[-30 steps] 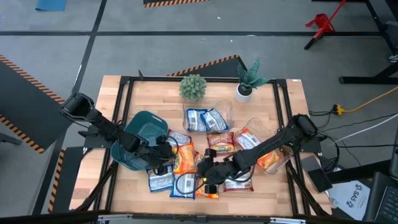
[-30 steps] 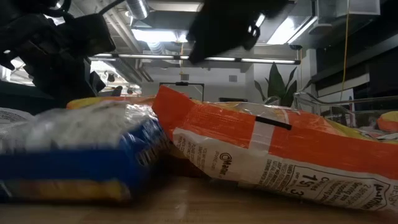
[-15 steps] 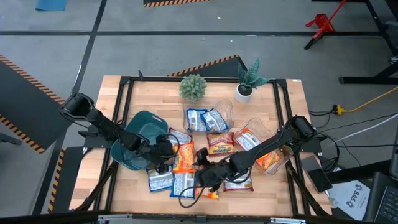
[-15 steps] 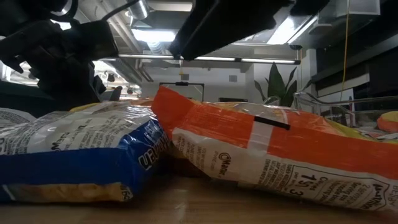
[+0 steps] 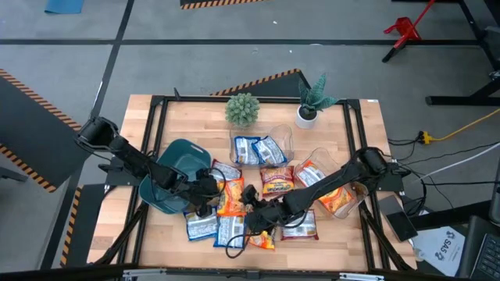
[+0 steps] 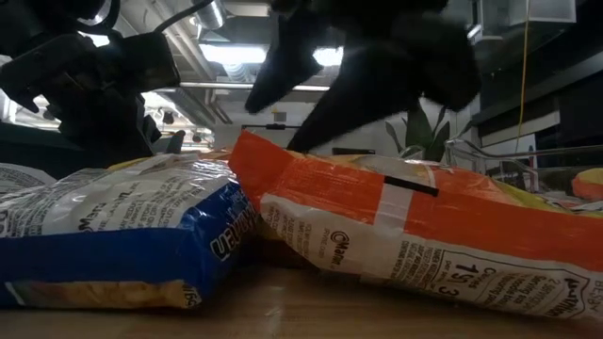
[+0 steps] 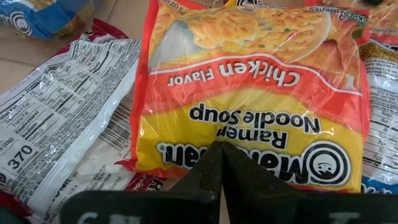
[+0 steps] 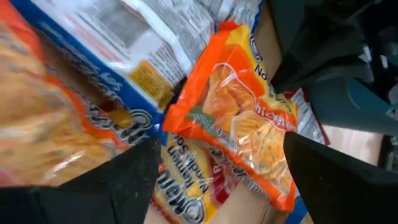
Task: Sort Maruchan noodles
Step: Stack the left orange noodle pack on top of the orange noodle pack in the right transparent bin
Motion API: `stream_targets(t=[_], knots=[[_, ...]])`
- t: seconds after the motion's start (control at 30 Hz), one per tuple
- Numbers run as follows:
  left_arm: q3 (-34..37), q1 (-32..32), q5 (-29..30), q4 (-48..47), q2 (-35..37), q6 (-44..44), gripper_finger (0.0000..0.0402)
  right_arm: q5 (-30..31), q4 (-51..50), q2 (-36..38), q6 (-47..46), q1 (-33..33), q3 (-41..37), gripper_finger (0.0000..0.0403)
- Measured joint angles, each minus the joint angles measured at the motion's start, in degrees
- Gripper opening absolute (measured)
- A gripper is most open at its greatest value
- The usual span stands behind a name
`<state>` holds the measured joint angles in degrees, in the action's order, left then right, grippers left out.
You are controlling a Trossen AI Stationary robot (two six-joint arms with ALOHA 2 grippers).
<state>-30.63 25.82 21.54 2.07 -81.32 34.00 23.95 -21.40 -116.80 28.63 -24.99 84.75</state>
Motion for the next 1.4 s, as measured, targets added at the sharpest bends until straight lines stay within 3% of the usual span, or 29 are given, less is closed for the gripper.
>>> stream_targets(t=[0.33, 0.6, 0.77, 0.9, 1.13, 1.27, 1.4], knots=[[0.0, -1.0, 0.0, 0.0, 0.0, 0.0, 0.0001, 0.8, 5.7, -3.1, 7.3, 2.4, -0.1, 0.031], [0.0, -1.4, -0.1, 0.0, 0.0, 0.0, 0.0001, -1.7, 9.7, -4.9, 7.7, 4.9, 0.0, 0.0309], [0.0, -1.4, -0.1, 0.0, 0.0, 0.0, 0.0001, -0.1, 10.2, -6.2, 8.0, 4.8, 0.1, 0.0299], [0.0, -1.4, -0.1, 0.0, 0.0, -0.1, 0.0001, 2.8, 10.4, -6.8, 7.8, 3.8, 0.1, 0.0247], [0.0, -1.3, 0.0, 0.1, 0.0, -0.1, 0.0001, 6.0, 10.5, -6.9, 7.2, 2.8, 1.3, 0.0093], [0.0, -1.3, -0.3, 0.3, 0.0, 0.0, 0.0001, 6.5, 10.1, -6.9, 5.3, 2.8, 3.0, 0.0027], [0.0, -1.3, -0.3, 0.8, 0.1, 0.0, 0.0001, 8.3, 5.9, -6.9, -0.1, 2.8, 6.6, 0.0011]])
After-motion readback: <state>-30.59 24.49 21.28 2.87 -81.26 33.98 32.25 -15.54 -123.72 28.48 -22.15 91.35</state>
